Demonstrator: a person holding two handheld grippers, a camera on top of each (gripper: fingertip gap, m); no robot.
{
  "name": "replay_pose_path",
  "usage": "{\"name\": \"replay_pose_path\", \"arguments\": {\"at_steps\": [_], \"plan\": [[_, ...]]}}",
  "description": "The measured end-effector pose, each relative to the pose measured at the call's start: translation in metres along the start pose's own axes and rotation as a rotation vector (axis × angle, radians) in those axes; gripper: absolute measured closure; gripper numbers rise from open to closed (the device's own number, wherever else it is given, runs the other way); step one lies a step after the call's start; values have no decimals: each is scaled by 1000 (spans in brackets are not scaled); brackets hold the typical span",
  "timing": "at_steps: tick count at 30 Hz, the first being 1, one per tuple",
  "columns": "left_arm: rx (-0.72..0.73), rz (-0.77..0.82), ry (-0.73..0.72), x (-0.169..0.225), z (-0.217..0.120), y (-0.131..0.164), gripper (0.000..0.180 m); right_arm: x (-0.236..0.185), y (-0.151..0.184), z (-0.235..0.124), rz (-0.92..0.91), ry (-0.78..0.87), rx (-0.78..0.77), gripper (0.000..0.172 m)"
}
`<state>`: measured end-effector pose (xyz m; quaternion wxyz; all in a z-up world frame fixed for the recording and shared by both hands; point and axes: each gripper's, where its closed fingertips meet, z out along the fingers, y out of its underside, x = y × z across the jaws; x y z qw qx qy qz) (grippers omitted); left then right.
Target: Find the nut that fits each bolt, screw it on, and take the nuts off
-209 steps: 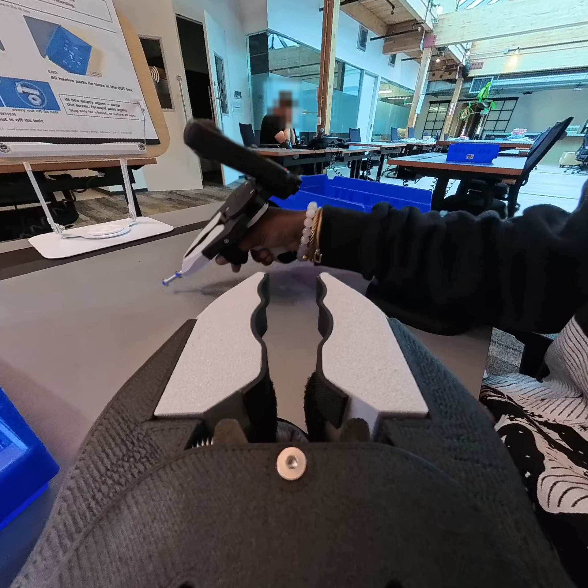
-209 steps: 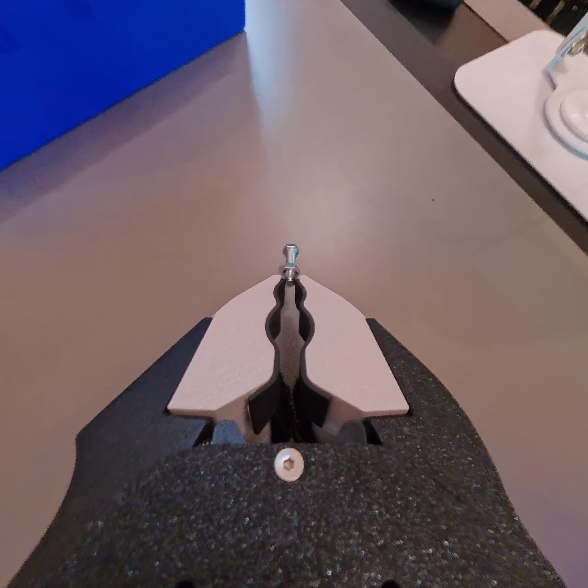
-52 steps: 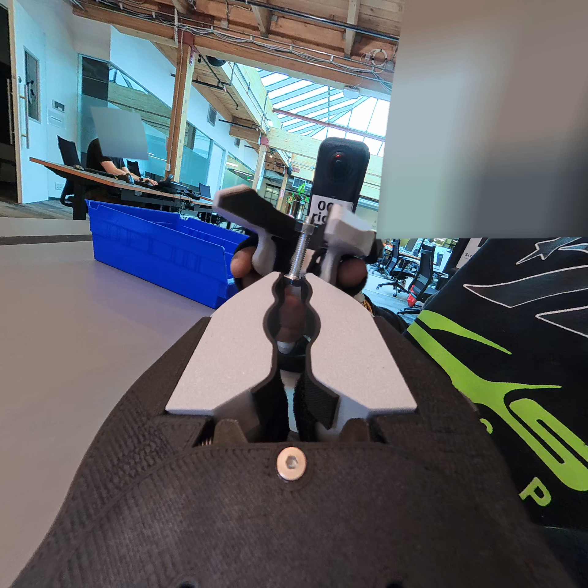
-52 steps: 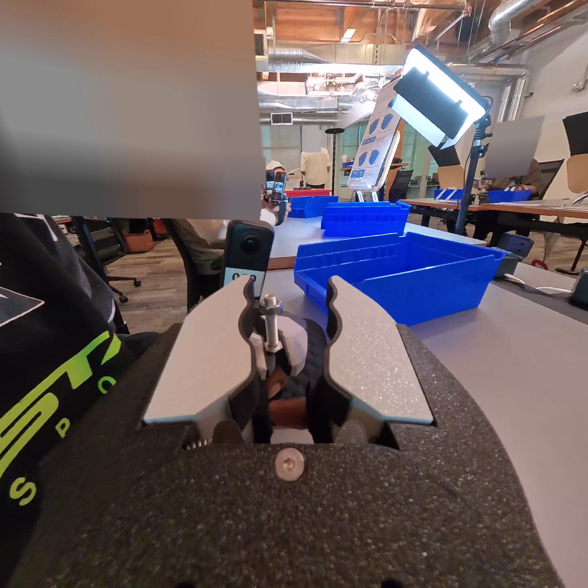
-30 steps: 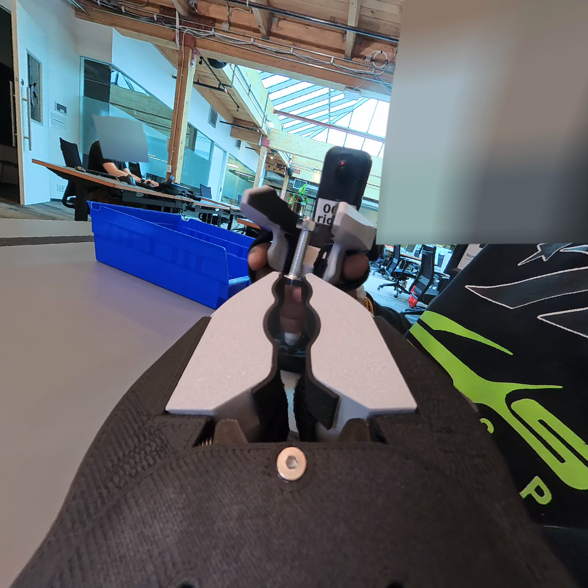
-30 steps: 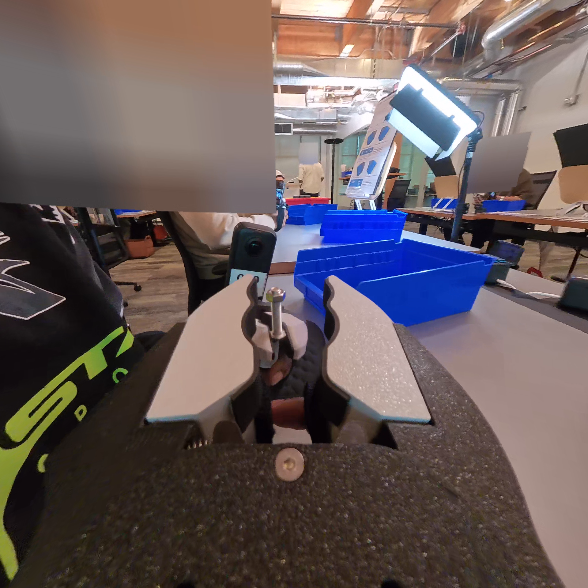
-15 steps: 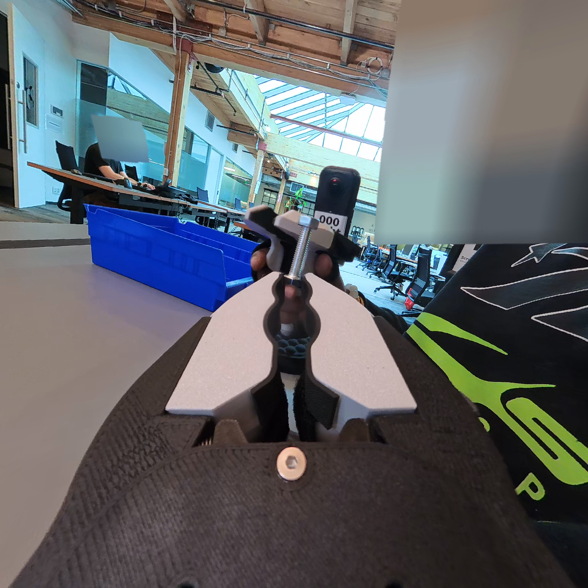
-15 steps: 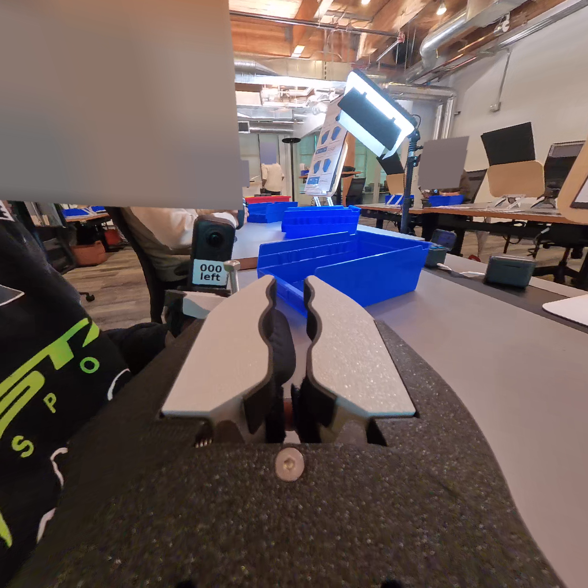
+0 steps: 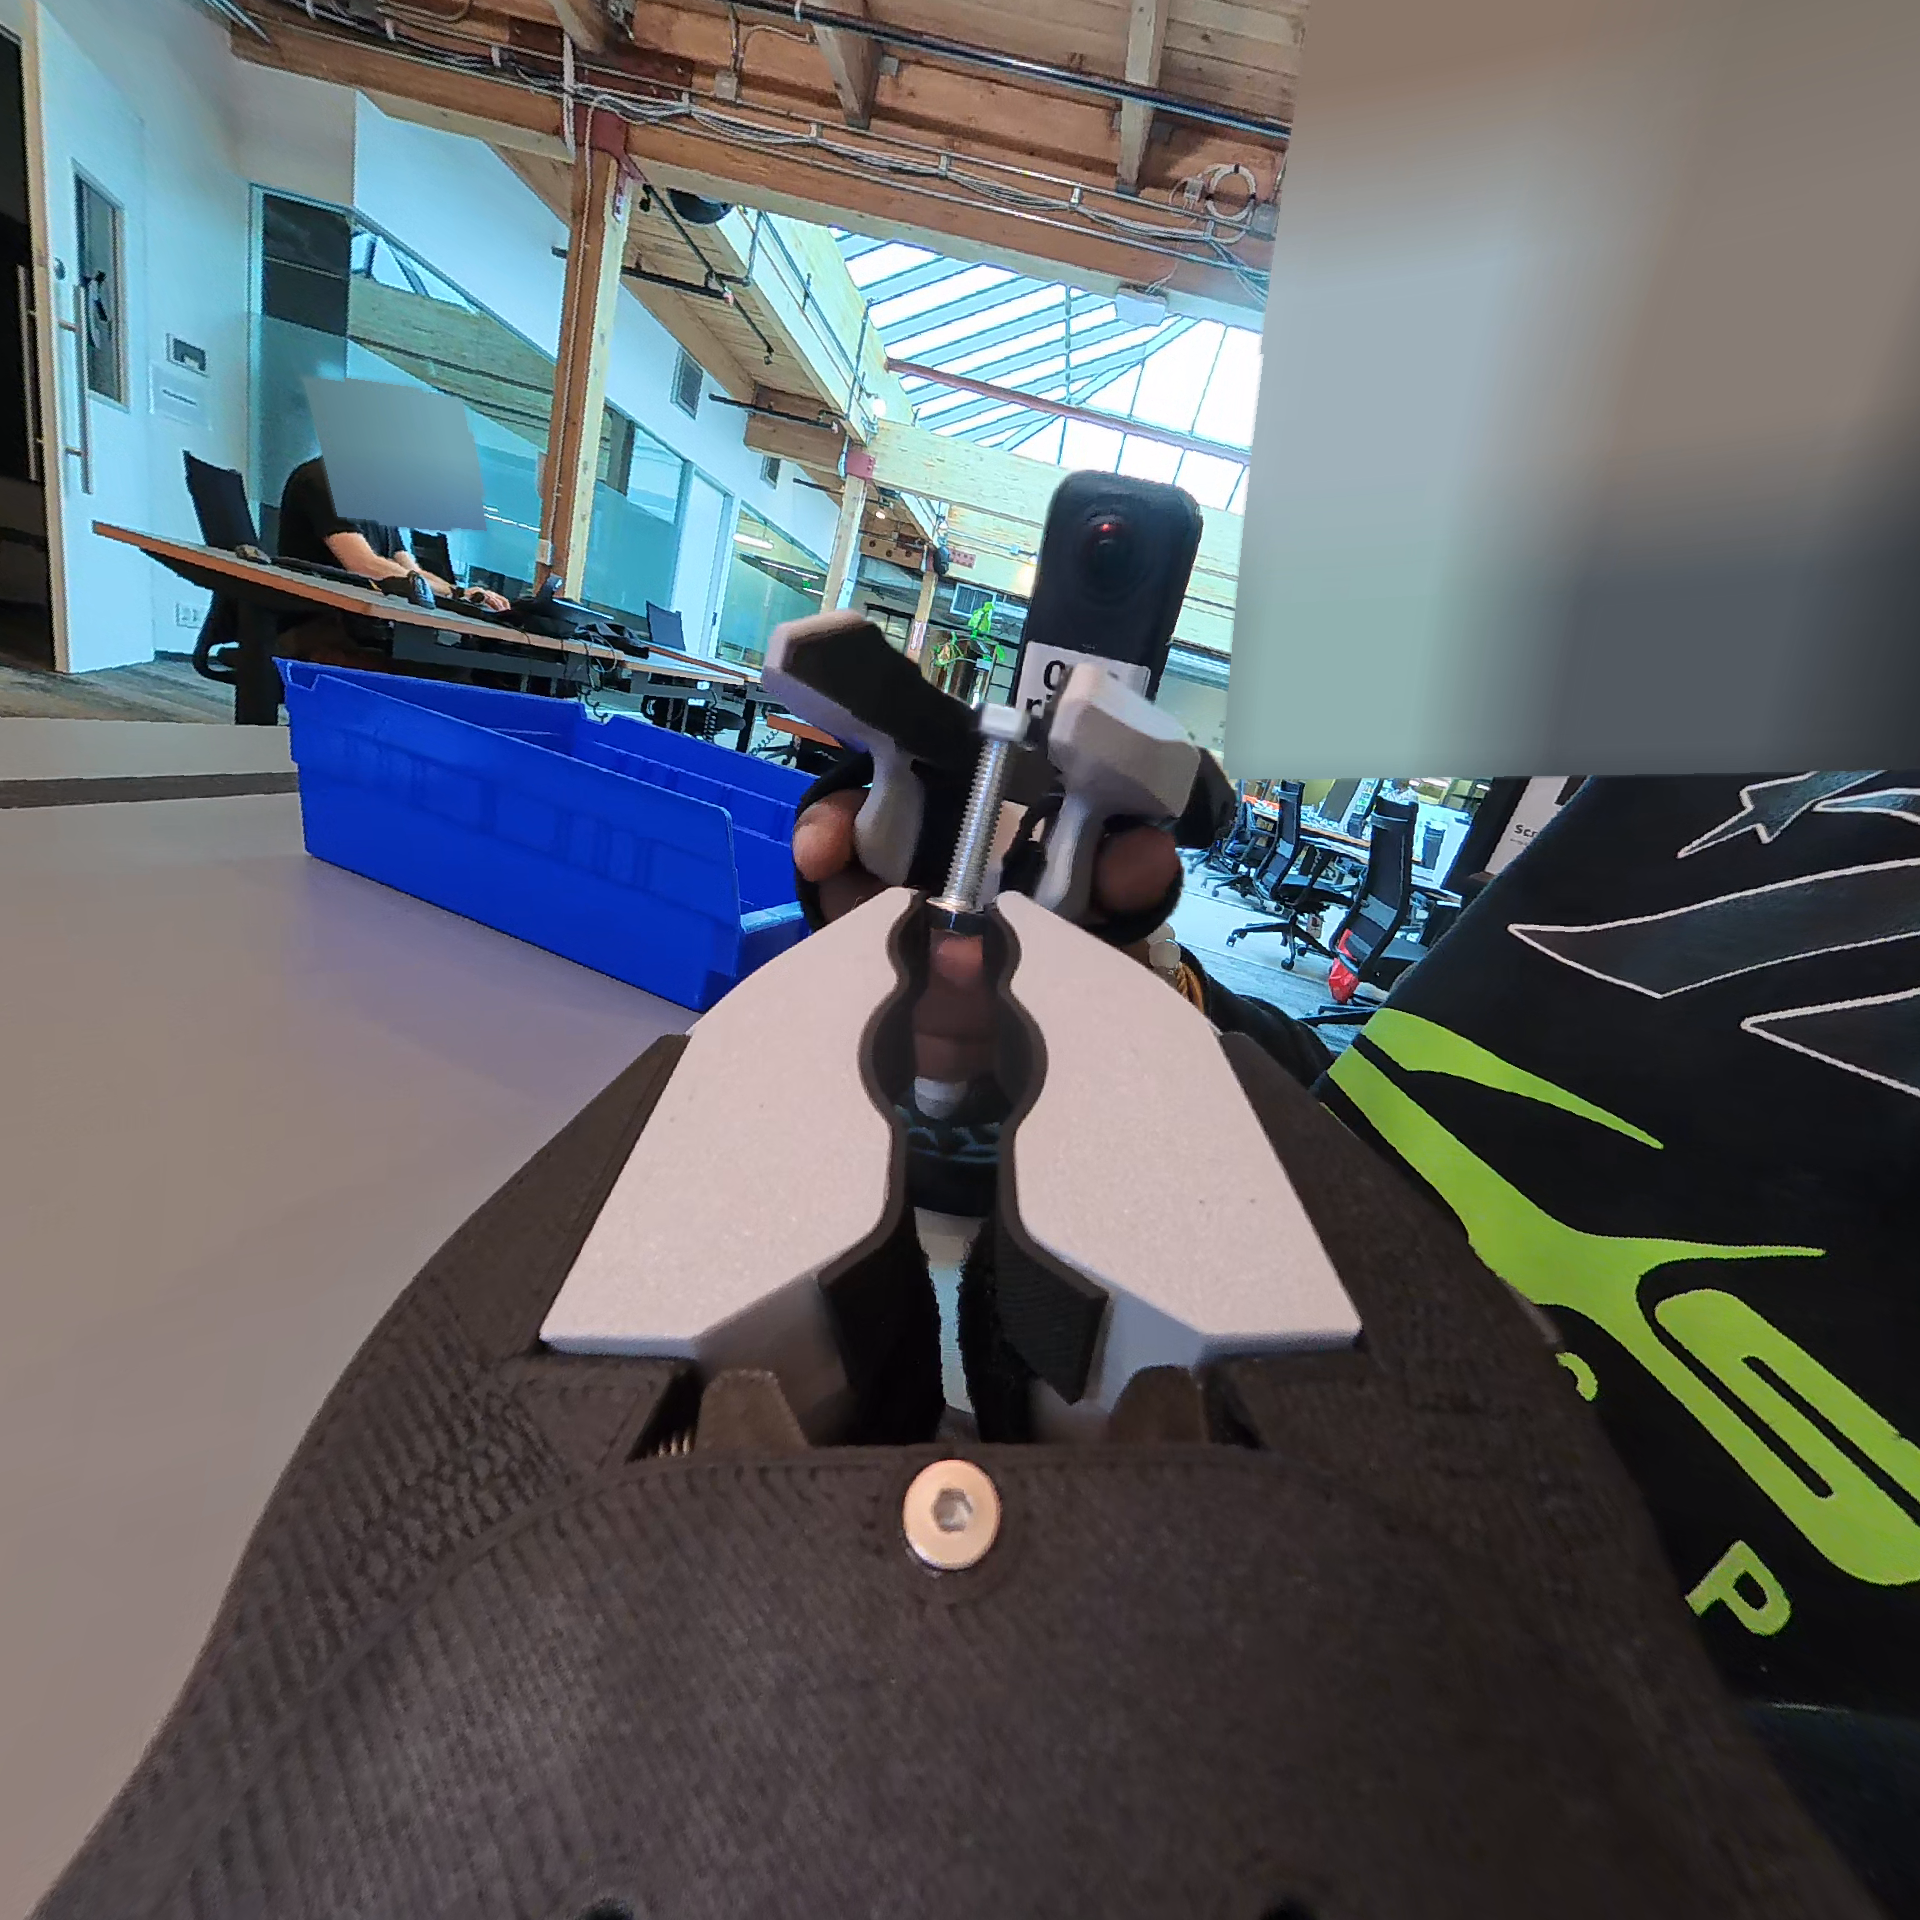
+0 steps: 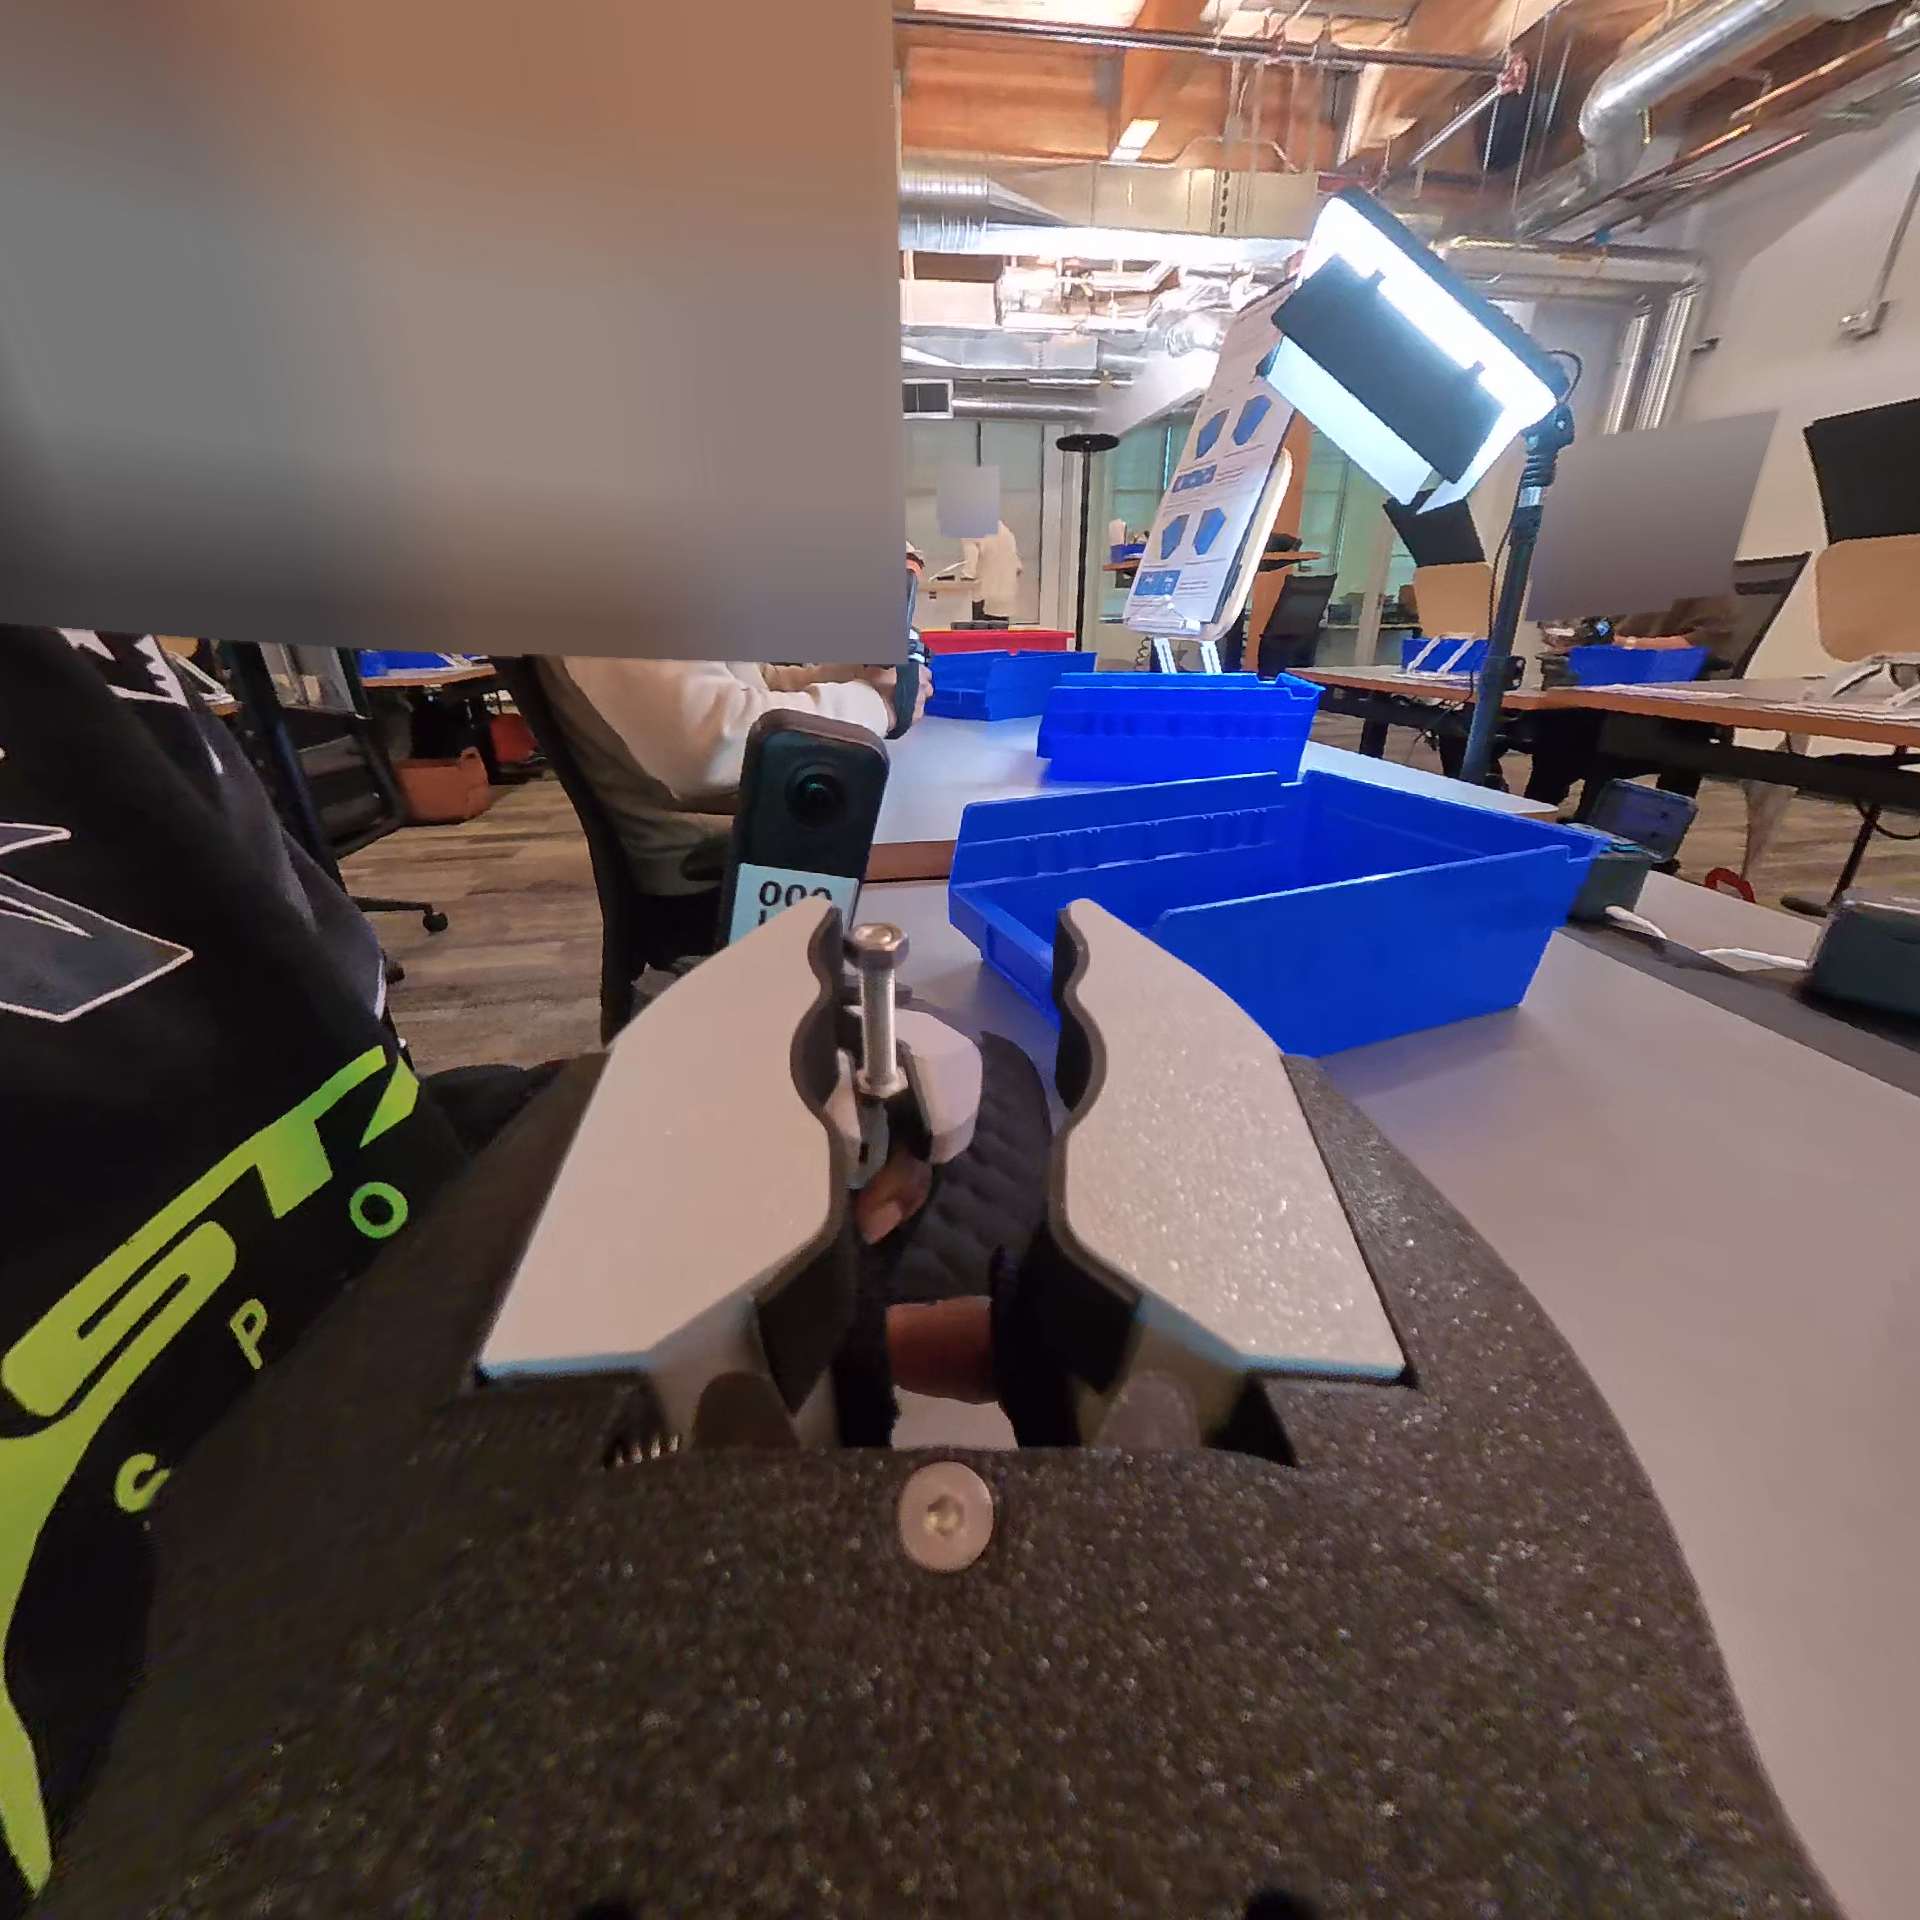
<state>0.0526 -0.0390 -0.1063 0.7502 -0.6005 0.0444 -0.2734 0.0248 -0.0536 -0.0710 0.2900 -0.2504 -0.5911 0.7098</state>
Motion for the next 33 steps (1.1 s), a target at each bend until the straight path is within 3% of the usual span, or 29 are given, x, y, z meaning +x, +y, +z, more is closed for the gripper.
{"name": "replay_pose_path", "arguments": {"at_steps": [3,7,14,22,30,33], "plan": [[6,-6,3,0,0,-1,171,8,-1,-14,-6,35,3,134],[3,-5,4,0,0,0,171,24,-1,-35,-18,126,-8,151],[-7,1,-3,0,1,1,171,-1,-10,-17,8,3,8,142],[-16,9,-3,0,1,3,171,-4,-1,2,12,-5,-27,136],[-8,4,-2,0,1,1,171,3,1,-13,-2,30,-36,134],[-2,2,0,0,0,0,171,13,1,-24,-10,88,-31,146]]}}
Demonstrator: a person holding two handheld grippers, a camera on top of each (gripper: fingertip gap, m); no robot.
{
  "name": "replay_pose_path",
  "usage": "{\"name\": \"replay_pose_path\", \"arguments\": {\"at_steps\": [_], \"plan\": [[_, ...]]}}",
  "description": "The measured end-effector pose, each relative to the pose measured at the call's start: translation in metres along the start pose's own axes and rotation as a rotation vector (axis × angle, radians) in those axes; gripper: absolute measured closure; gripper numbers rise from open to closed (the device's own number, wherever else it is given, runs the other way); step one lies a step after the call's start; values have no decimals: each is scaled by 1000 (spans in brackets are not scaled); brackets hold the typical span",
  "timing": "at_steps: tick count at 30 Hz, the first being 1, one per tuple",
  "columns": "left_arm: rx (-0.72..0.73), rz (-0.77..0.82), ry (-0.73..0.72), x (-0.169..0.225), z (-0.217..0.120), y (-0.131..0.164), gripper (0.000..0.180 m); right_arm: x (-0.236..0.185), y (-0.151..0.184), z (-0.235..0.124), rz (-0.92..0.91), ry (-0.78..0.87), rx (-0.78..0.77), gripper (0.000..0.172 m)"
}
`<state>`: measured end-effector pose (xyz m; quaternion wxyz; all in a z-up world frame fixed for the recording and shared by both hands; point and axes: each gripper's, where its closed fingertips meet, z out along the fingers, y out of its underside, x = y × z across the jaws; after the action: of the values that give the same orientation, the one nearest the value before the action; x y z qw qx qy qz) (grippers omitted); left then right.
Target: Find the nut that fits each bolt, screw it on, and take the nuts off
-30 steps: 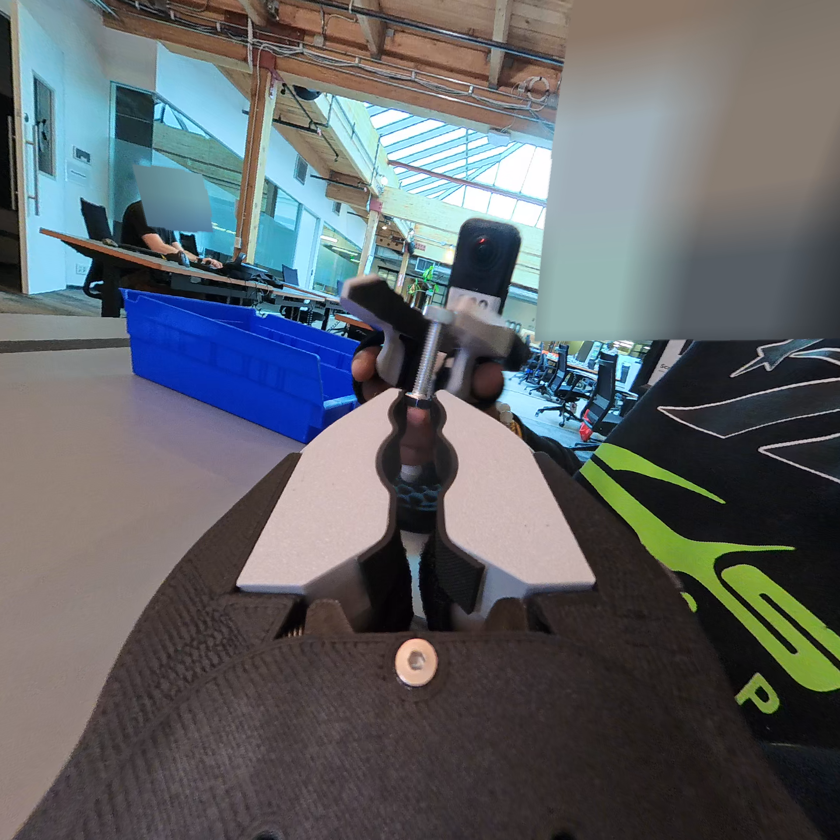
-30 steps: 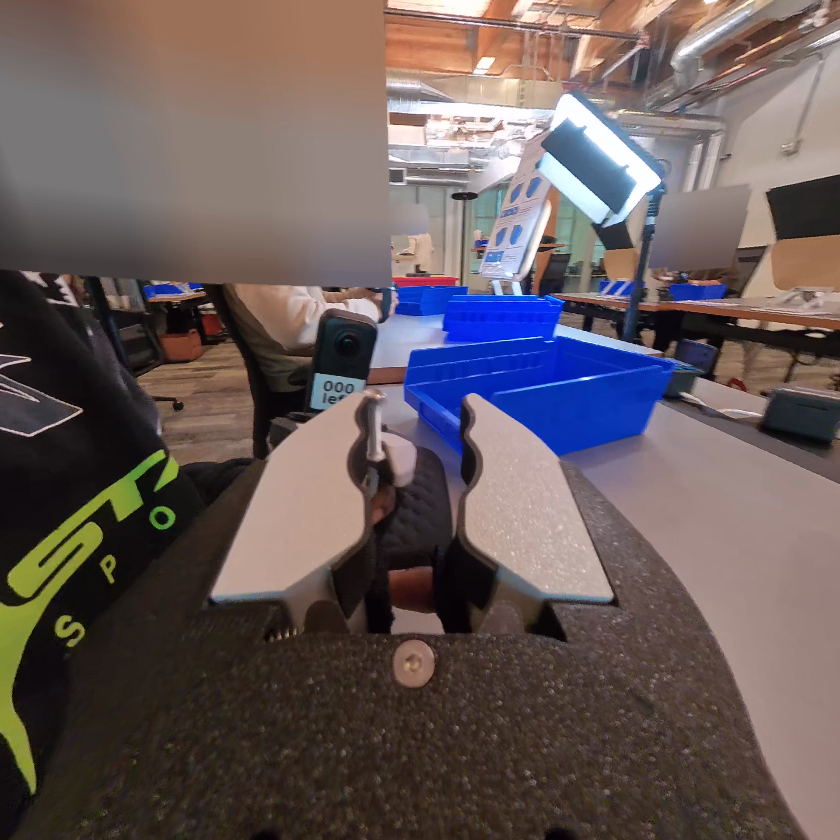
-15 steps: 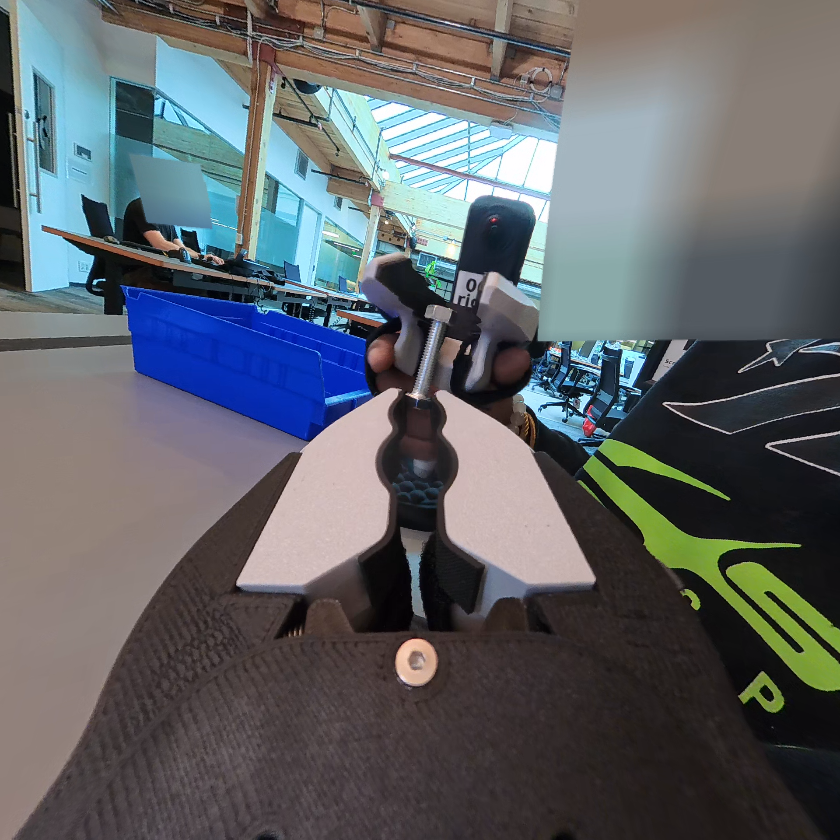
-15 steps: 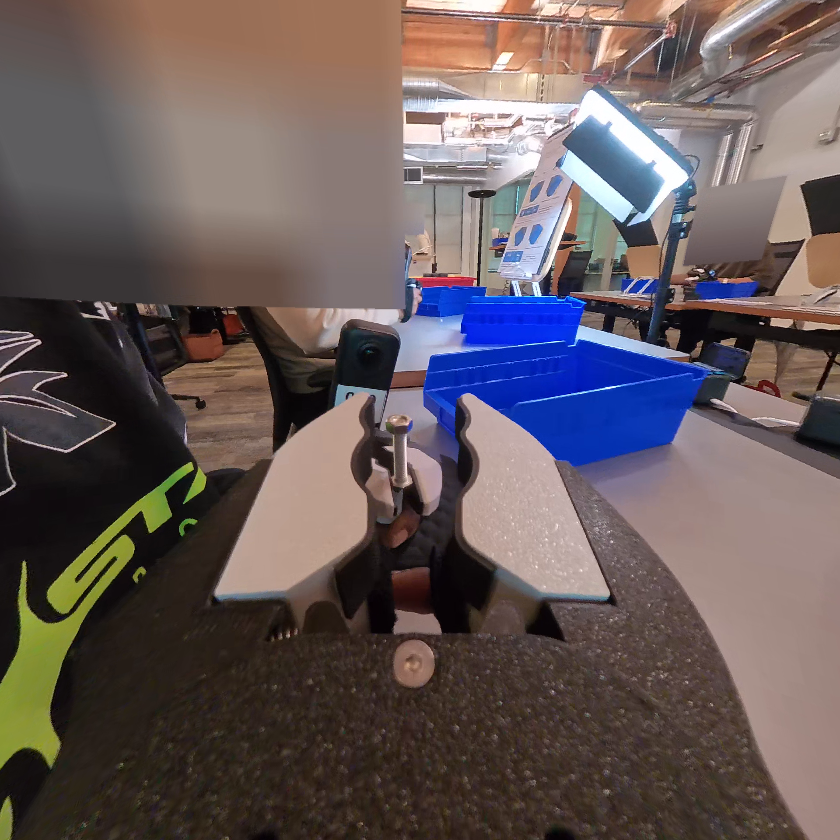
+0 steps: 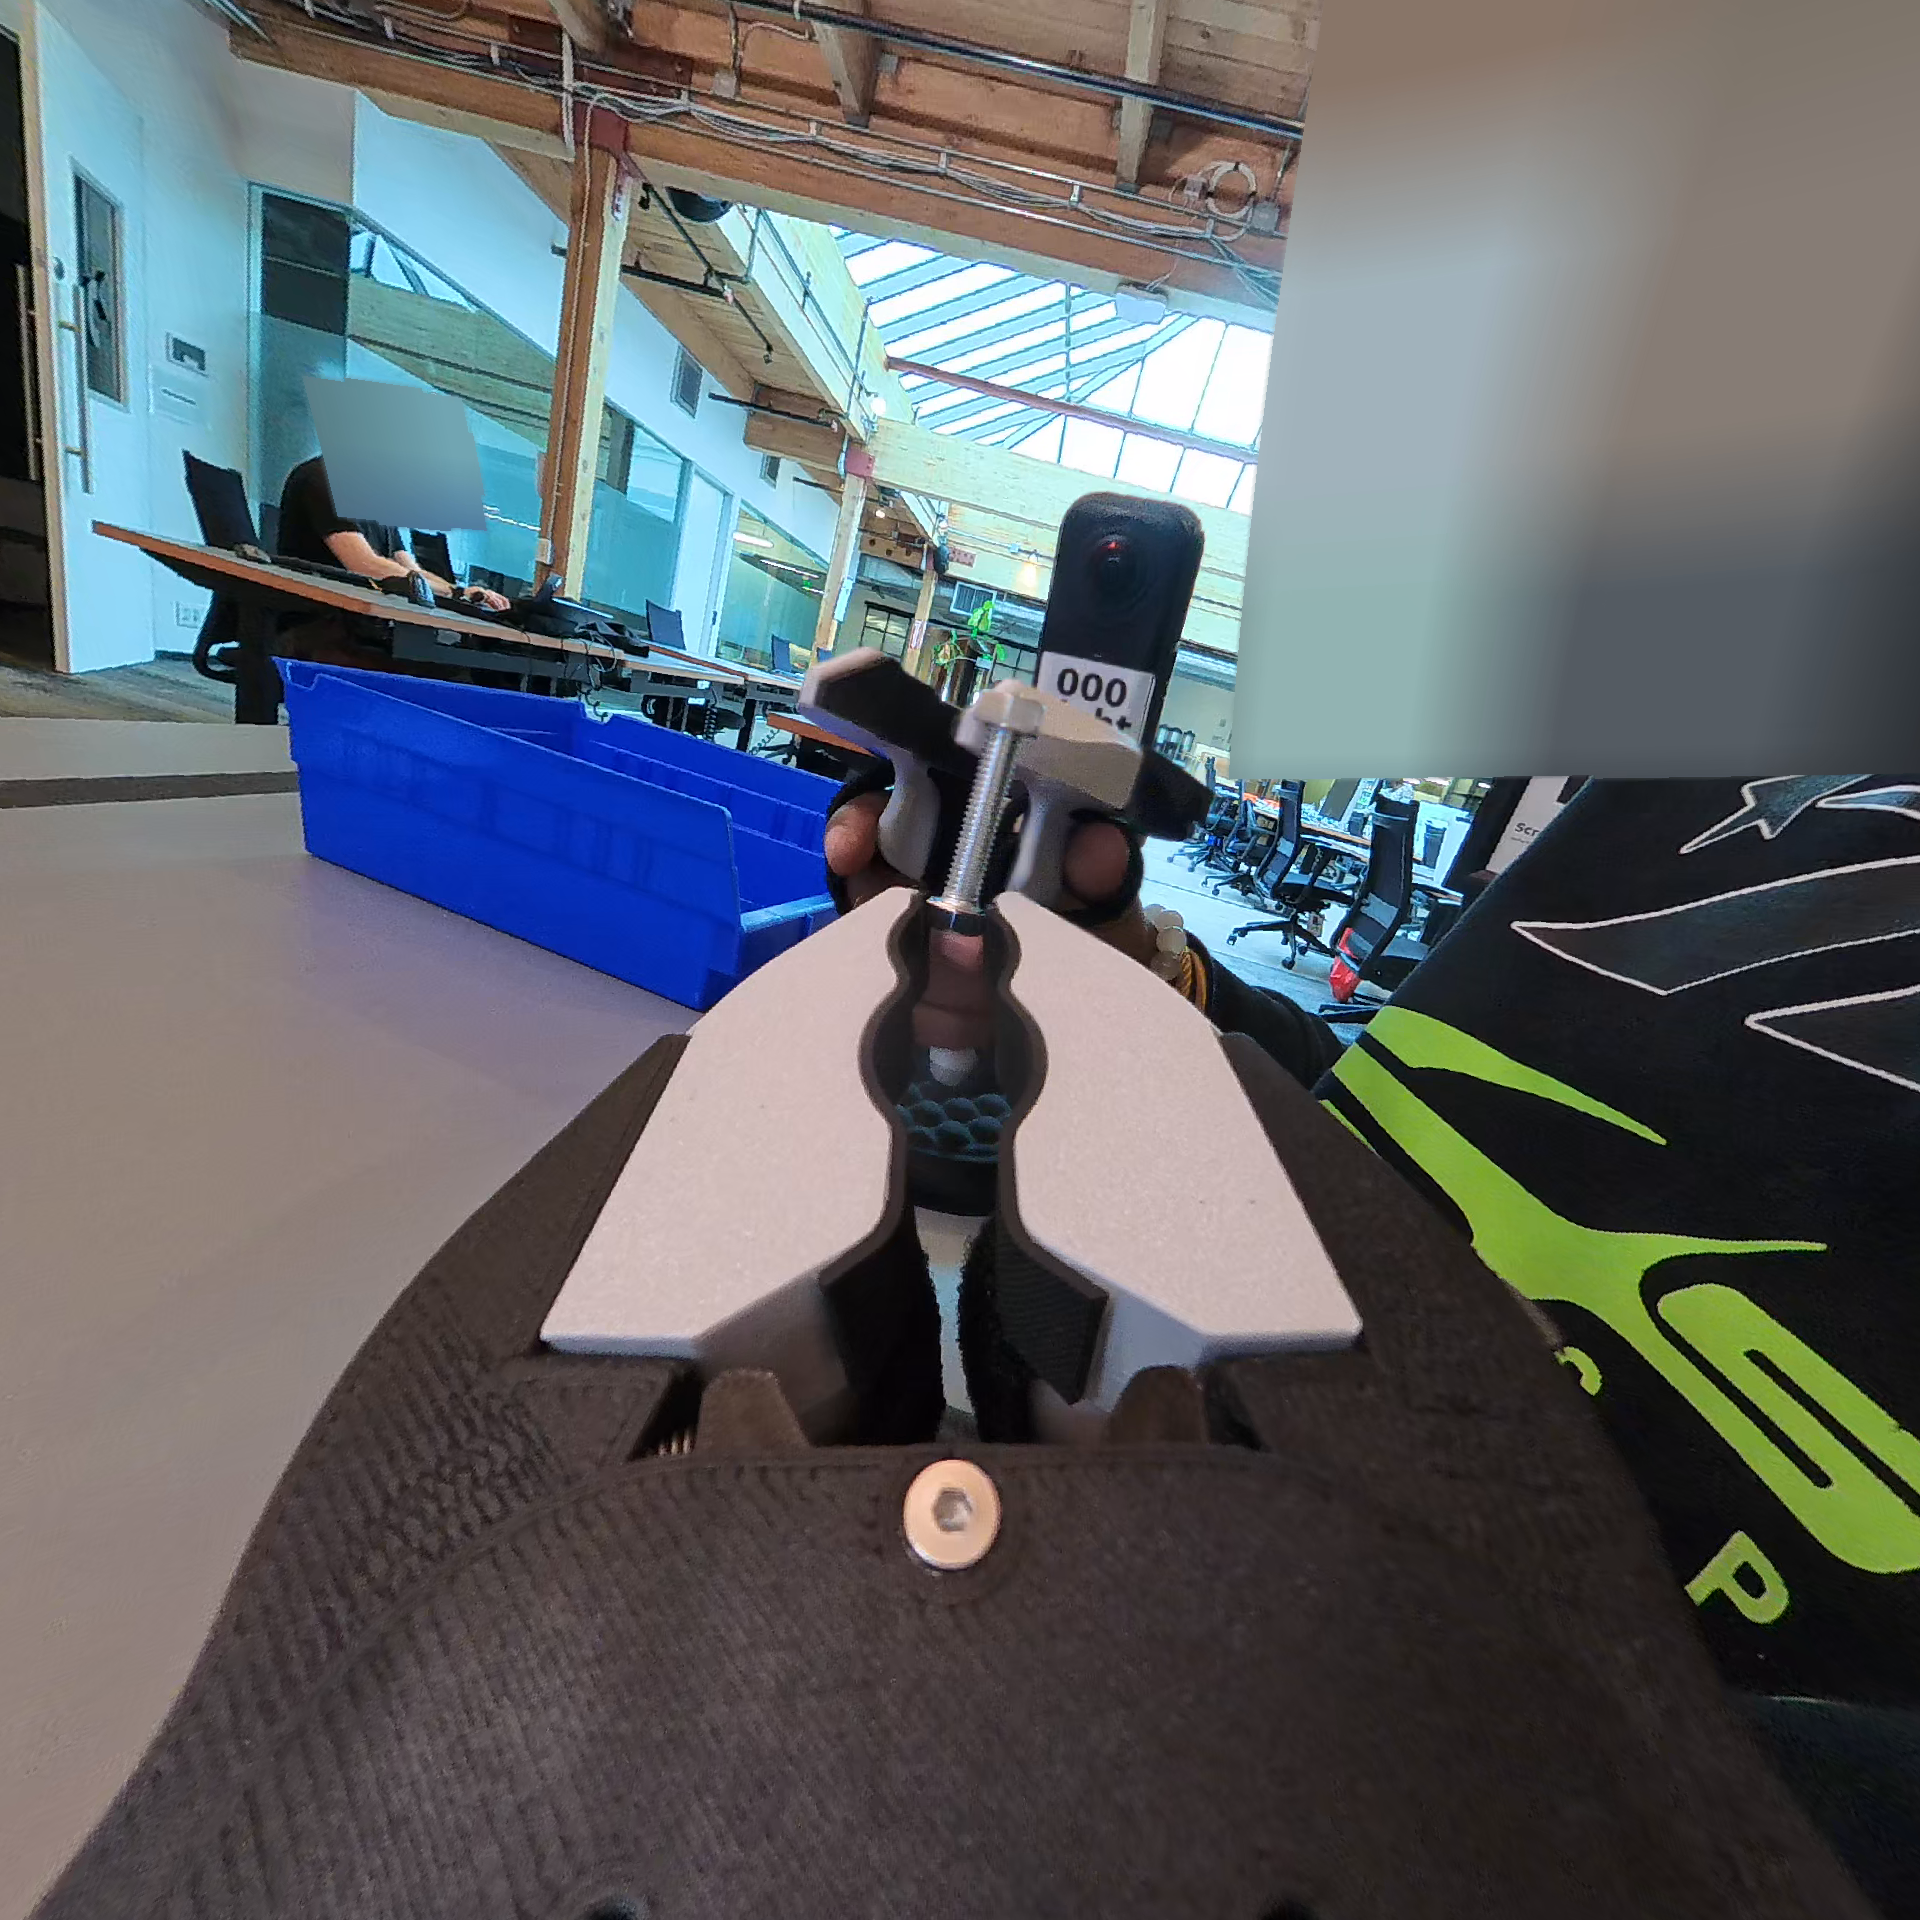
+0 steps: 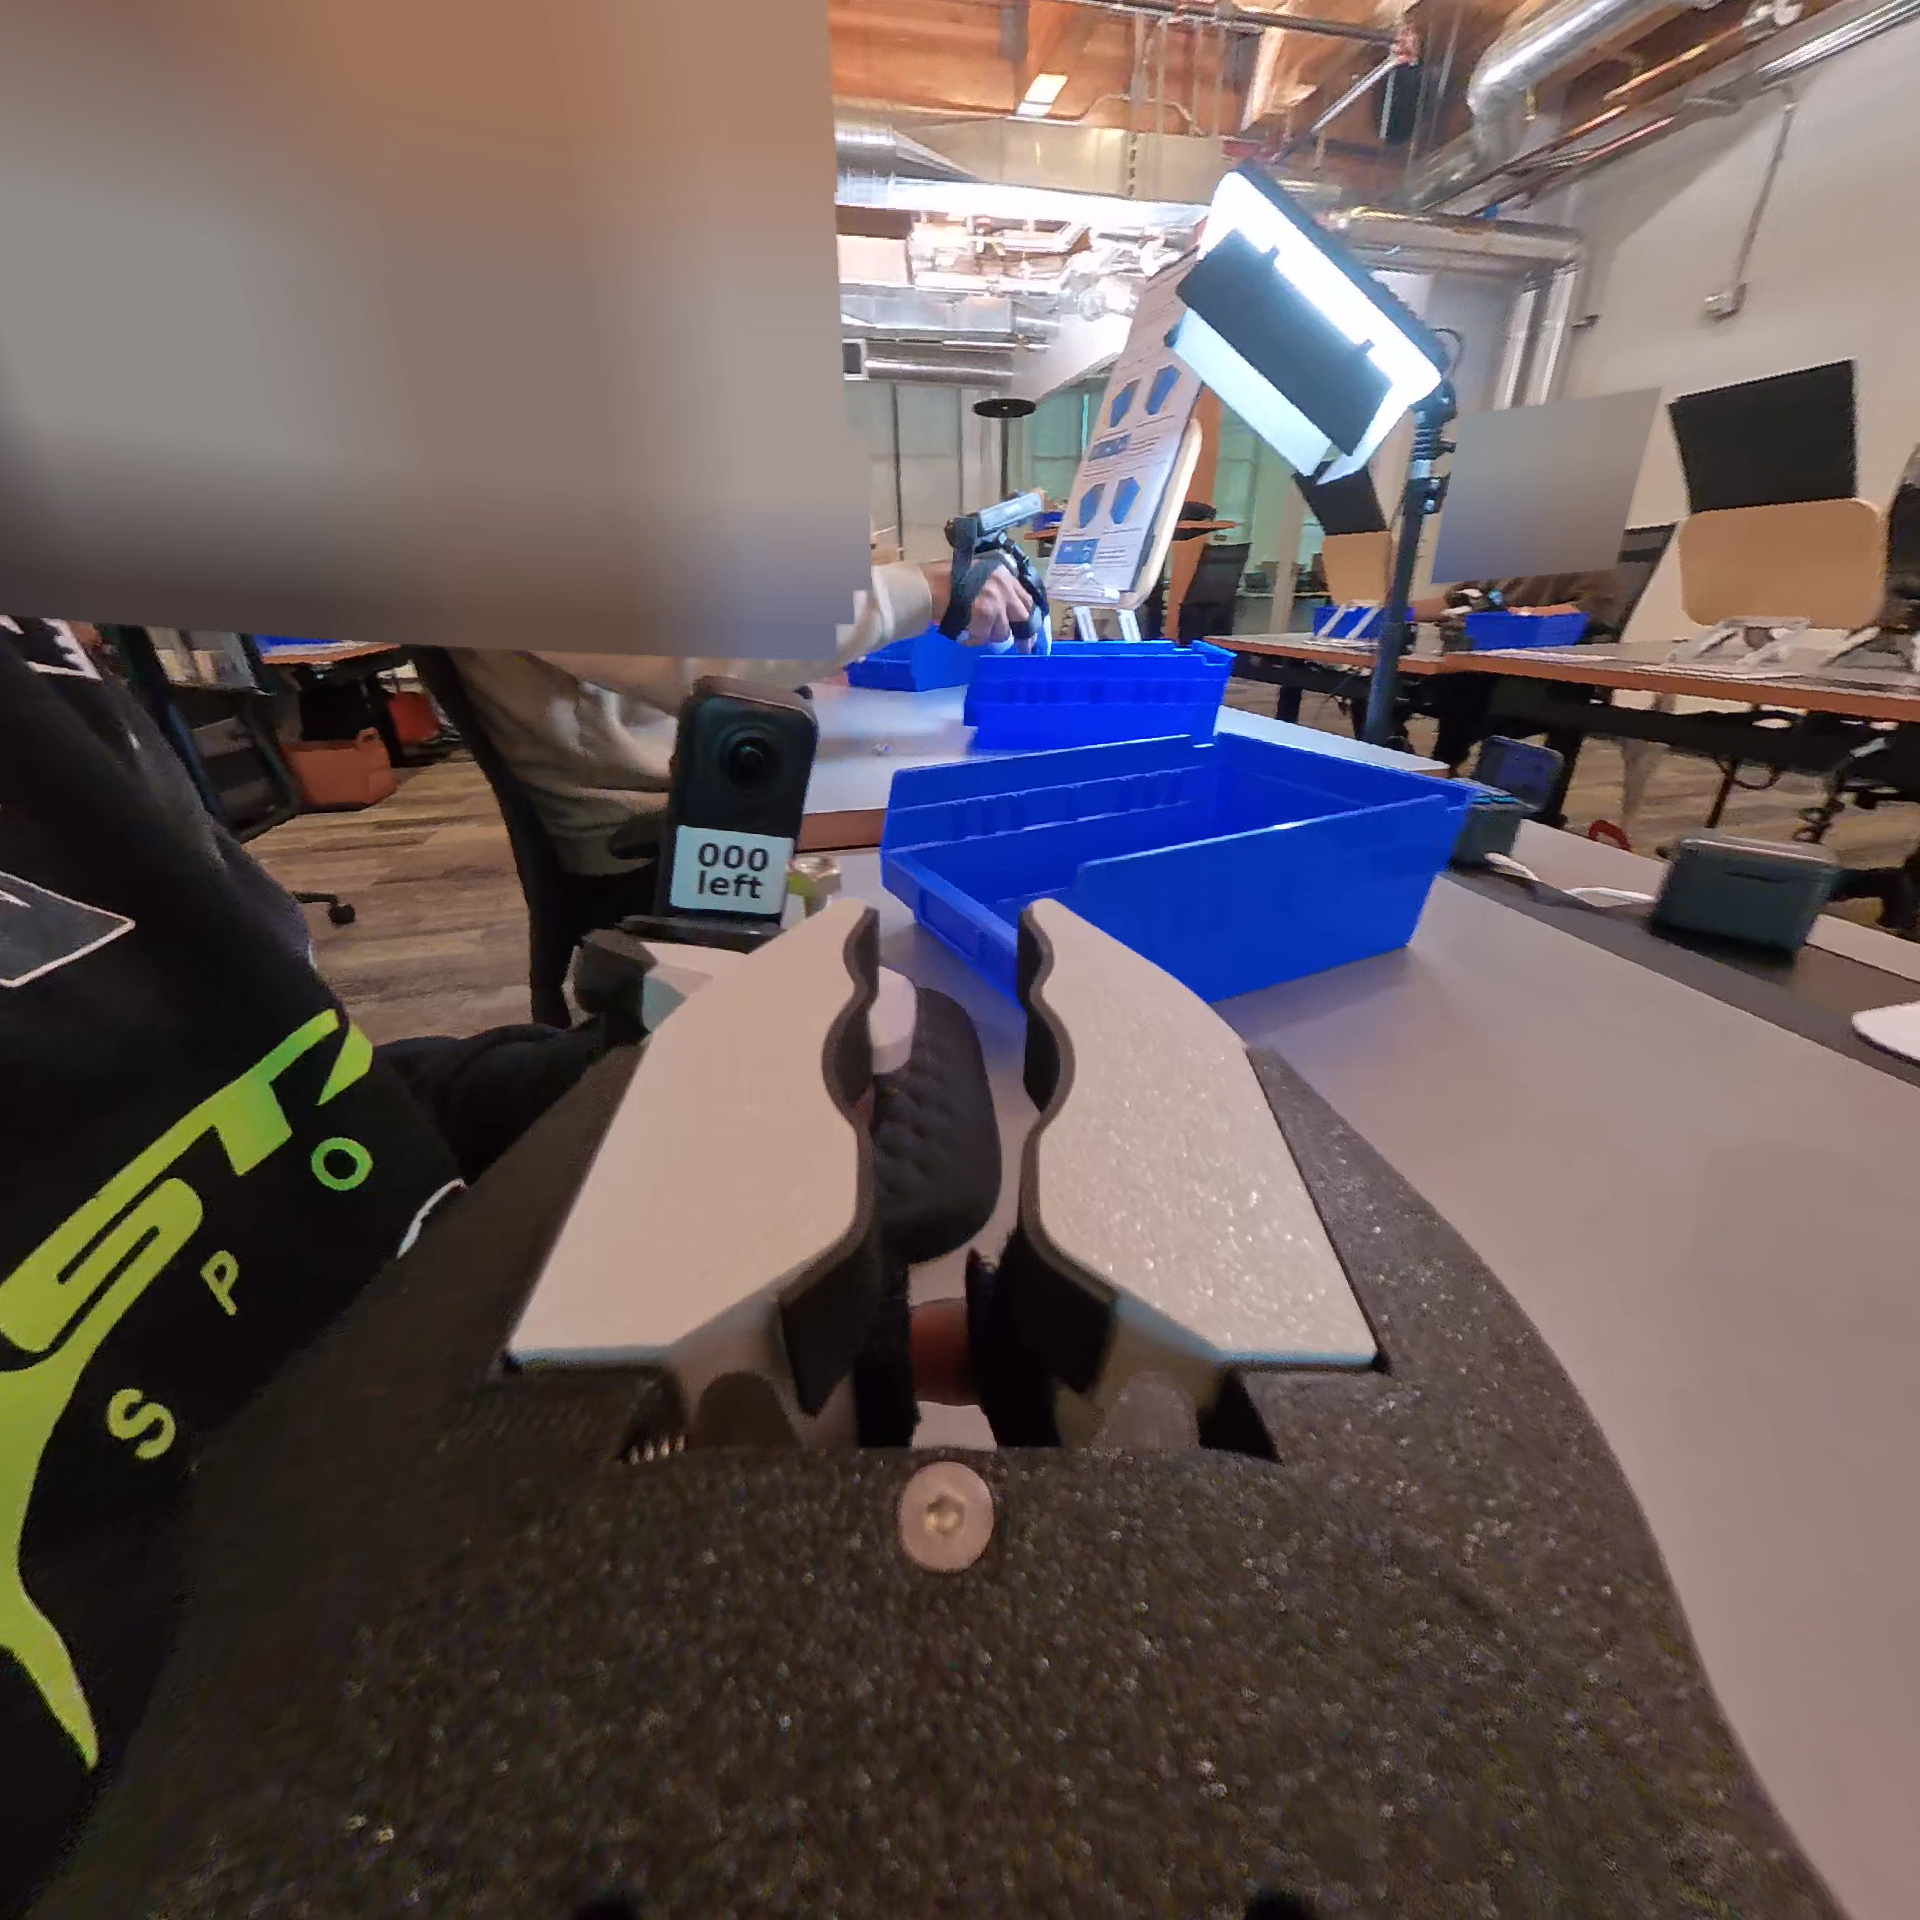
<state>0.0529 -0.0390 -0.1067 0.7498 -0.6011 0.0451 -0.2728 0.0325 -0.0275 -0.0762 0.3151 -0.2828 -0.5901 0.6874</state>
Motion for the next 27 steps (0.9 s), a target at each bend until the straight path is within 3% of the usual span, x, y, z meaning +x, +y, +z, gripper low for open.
{"name": "replay_pose_path", "arguments": {"at_steps": [6,11,17,22,27], "plan": [[-7,5,-7,0,1,1,171,-13,-10,0,17,-68,37,145],[-9,6,-8,0,1,1,171,-25,-6,13,-15,-114,-23,146],[-8,7,-9,0,1,1,171,-26,-5,14,-18,-114,-45,153],[-15,16,-17,-1,1,2,171,-22,-3,22,-14,-62,-49,139],[-3,9,-12,-1,0,1,171,-18,2,22,-20,-50,-63,142]]}}
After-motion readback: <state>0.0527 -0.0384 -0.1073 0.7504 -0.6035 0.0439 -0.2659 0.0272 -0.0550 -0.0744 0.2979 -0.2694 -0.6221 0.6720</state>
